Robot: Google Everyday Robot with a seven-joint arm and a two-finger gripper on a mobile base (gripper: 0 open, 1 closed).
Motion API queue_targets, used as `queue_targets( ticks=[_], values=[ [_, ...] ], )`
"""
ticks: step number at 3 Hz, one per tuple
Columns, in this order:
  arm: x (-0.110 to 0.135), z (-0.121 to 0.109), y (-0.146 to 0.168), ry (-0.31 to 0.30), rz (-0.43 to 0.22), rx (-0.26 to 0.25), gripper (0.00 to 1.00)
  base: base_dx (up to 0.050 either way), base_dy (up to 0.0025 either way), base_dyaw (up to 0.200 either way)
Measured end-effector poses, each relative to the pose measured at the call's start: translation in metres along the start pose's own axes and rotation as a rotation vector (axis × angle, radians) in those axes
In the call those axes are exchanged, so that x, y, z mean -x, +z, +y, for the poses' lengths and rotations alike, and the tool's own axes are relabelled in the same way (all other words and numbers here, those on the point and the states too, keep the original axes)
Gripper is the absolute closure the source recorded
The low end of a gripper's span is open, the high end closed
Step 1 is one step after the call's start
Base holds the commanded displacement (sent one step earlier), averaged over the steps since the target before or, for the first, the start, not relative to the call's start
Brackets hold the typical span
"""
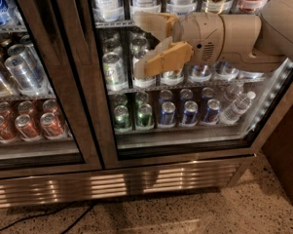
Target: Open right fridge door
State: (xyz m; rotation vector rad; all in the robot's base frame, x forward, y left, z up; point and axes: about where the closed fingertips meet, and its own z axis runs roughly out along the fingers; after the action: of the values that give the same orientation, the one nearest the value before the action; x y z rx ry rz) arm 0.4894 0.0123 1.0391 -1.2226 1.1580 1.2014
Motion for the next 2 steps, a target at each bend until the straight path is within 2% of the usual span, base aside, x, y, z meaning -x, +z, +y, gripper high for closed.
queue_targets(
  ticks=[2],
  values=[
    [0.0000, 0.0000, 0.0000, 0.000, 0.000, 0.000, 0.00, 0.000, 0.00004, 0.198]
  ],
)
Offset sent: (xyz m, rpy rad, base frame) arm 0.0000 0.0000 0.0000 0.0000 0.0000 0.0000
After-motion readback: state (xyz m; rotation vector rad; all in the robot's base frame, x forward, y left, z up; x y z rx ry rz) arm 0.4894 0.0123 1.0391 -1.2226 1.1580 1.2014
